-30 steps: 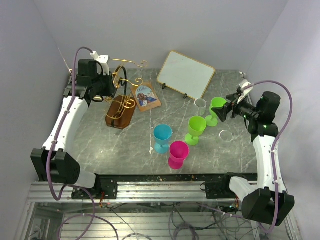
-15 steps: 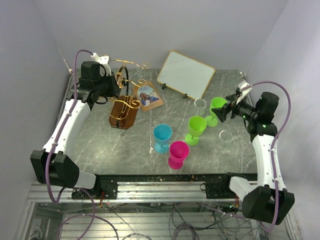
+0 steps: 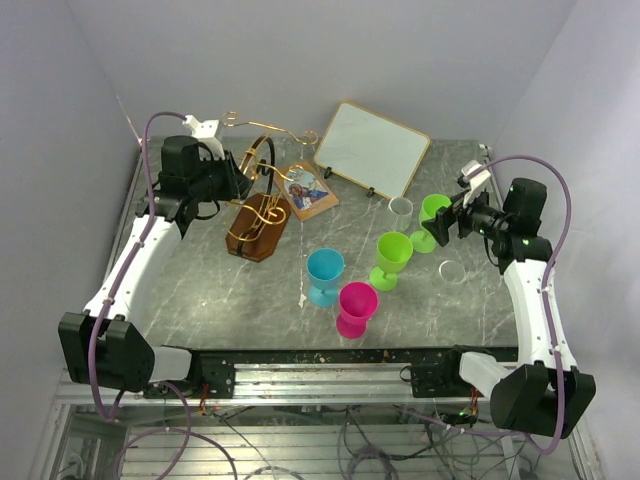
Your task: Place the wine glass upside down on the wine glass rack
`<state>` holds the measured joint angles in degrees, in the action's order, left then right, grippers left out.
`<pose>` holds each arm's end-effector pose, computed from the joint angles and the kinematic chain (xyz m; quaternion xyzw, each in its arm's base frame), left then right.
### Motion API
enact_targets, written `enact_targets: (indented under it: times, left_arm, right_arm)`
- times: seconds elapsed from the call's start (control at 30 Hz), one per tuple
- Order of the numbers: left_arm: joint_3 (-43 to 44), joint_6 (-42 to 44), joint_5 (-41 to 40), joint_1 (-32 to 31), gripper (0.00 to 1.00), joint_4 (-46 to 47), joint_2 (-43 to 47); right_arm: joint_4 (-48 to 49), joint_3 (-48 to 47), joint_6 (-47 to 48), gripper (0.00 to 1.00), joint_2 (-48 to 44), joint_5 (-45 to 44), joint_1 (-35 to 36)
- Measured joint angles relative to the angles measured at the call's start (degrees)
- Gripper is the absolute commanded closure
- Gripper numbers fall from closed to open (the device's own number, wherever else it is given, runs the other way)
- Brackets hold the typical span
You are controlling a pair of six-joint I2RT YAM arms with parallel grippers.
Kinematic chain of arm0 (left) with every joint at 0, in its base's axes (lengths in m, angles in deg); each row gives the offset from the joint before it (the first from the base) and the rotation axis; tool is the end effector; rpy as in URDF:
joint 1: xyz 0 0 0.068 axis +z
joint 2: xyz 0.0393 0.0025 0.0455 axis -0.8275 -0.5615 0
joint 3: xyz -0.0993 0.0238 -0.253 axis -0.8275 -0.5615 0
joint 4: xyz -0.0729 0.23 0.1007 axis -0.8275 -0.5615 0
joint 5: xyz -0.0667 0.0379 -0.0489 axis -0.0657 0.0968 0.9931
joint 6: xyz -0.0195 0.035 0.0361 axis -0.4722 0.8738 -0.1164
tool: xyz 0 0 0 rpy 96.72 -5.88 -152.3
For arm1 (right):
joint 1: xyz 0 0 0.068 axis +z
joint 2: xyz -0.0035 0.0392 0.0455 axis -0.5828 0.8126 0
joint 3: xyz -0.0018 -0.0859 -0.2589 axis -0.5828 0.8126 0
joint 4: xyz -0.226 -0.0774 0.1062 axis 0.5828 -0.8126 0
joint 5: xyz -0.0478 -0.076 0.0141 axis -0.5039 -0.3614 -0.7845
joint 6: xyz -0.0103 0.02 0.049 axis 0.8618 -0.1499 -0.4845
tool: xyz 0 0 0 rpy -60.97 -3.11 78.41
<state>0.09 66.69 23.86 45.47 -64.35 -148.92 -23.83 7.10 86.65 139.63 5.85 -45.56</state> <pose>0.2937 -0.0650 0.3546 0.0364 0.8429 -0.2520 0.4741 0.2290 -0.0146 0.3328 -0.3051 0.7611 0.1627 0.5488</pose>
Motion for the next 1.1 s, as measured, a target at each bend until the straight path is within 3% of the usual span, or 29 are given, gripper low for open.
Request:
enact_targets:
  times: [0.3,0.73,1.1]
  left_arm:
    - [-2.3,-3.6,5.6,-0.6,0.33,-0.8,0.8]
    - [-3.1,-2.9,10.7,-1.7,0.24,-6.1,1.7]
    - [-2.0,0.5,9.4,-1.7,0.08,-9.2,2.3]
  right_arm:
    - [-4.4,-3.0,1.6,0.0,0.0,-5.2,1.1]
    - [-7.0,-3.1,1.9,0.0,0.0,-8.1,2.0]
    - [-7.3,-3.1,1.5,0.0,0.0,-8.6,2.8]
